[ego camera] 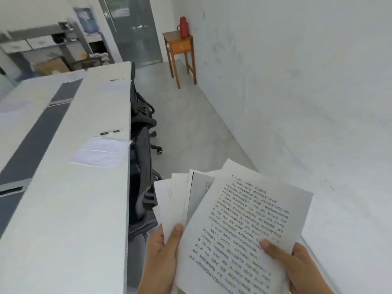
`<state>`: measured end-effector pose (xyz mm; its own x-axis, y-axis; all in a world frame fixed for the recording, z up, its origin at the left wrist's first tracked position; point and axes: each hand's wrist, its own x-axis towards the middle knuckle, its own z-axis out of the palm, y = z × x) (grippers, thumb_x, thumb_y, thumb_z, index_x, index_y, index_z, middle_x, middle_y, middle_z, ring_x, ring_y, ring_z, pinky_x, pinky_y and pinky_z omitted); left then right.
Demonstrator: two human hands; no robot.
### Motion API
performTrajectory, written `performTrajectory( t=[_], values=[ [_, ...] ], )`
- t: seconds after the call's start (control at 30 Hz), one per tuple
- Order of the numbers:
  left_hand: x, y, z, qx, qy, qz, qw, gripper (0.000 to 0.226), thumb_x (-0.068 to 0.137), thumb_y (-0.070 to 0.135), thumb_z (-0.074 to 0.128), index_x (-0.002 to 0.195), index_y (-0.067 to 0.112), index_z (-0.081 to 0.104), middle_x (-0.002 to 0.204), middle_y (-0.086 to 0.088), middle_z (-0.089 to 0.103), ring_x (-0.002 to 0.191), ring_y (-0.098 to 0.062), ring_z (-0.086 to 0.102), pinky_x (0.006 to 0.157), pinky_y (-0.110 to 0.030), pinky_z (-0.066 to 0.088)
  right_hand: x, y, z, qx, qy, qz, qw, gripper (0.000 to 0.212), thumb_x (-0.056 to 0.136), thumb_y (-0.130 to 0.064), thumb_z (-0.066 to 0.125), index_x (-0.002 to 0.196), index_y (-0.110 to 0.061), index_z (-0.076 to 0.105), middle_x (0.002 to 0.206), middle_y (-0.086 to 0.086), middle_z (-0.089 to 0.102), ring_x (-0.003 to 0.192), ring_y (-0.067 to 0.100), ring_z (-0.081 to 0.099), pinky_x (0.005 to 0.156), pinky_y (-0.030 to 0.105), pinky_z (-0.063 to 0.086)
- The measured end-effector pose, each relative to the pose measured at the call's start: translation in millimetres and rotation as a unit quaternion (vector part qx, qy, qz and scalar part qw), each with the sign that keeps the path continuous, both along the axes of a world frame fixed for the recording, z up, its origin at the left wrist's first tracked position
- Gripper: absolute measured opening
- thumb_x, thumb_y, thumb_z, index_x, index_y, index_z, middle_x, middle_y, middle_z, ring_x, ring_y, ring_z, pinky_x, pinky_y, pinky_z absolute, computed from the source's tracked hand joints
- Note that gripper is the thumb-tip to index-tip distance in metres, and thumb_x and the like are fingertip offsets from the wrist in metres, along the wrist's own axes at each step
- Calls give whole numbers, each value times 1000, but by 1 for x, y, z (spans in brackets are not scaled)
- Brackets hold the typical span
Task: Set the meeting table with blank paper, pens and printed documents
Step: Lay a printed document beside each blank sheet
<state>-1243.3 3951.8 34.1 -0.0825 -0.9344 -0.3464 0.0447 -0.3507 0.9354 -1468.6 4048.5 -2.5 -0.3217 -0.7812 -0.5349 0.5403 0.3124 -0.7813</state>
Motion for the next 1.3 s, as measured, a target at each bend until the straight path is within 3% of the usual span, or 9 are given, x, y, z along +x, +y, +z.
performTrajectory(
  t=[0.13,0.33,0.43,0.57,0.63,0.83,1.07,1.2,1.3],
  values=[
    [6,-31,1,16,14,120,993,23,95,17,52,99,6,71,93,-16,76,81,-30,73,78,-44,55,-17,-80,-1,1,9,92,996,40,74,-3,71,113,5,66,107,25,72,98,45,69,96,60,48],
    [65,-58,-11,51,36,284,957,24,96,16,51,100,2,69,94,-20,75,81,-35,73,73,-43,59,8,-185,-11,22,-4,210,977,27,86,4,61,113,3,66,110,20,73,100,39,70,97,59,48],
    [102,-71,-20,56,27,343,937,21,94,16,55,101,3,70,95,-22,75,90,-39,70,86,-53,54,36,-232,-14,35,-2,284,958,28,86,7,59,113,1,66,109,19,73,98,38,71,91,55,52],
    [149,-102,-22,35,18,413,910,14,94,9,55,95,8,69,97,-22,73,86,-34,67,82,-43,52,72,-298,-9,52,40,331,941,34,83,8,62,116,0,64,107,20,74,95,41,71,87,55,54],
    [169,-121,-19,26,30,438,898,14,94,7,54,96,9,68,101,-23,71,85,-33,67,87,-49,52,88,-333,-3,42,67,351,933,33,85,8,62,116,-2,65,107,18,74,96,39,72,87,54,55],
    [220,-145,-11,-7,39,489,871,18,97,11,50,104,12,67,91,-10,76,80,-29,72,68,-42,61,157,-427,5,2,124,413,902,36,84,9,64,114,-10,68,109,8,75,102,29,71,92,47,54],
    [263,-134,-29,47,-20,627,777,12,95,10,55,93,14,66,80,-9,73,64,-26,69,57,-35,60,263,-528,-15,-7,179,521,834,31,84,10,64,107,-10,70,104,9,75,95,31,71,87,45,55],
    [266,-135,-27,67,-64,684,724,7,91,16,63,93,17,69,101,-21,70,91,-35,66,90,-53,50,328,-587,-44,-9,229,574,786,30,84,11,64,107,-8,65,103,10,70,89,26,68,91,43,52],
    [261,-149,-21,91,-96,710,691,16,74,30,73,89,23,71,95,-17,73,91,-35,68,91,-53,50,374,-623,-73,-8,270,635,724,29,83,8,64,107,-8,64,109,12,70,97,30,68,95,46,53]
  ],
)
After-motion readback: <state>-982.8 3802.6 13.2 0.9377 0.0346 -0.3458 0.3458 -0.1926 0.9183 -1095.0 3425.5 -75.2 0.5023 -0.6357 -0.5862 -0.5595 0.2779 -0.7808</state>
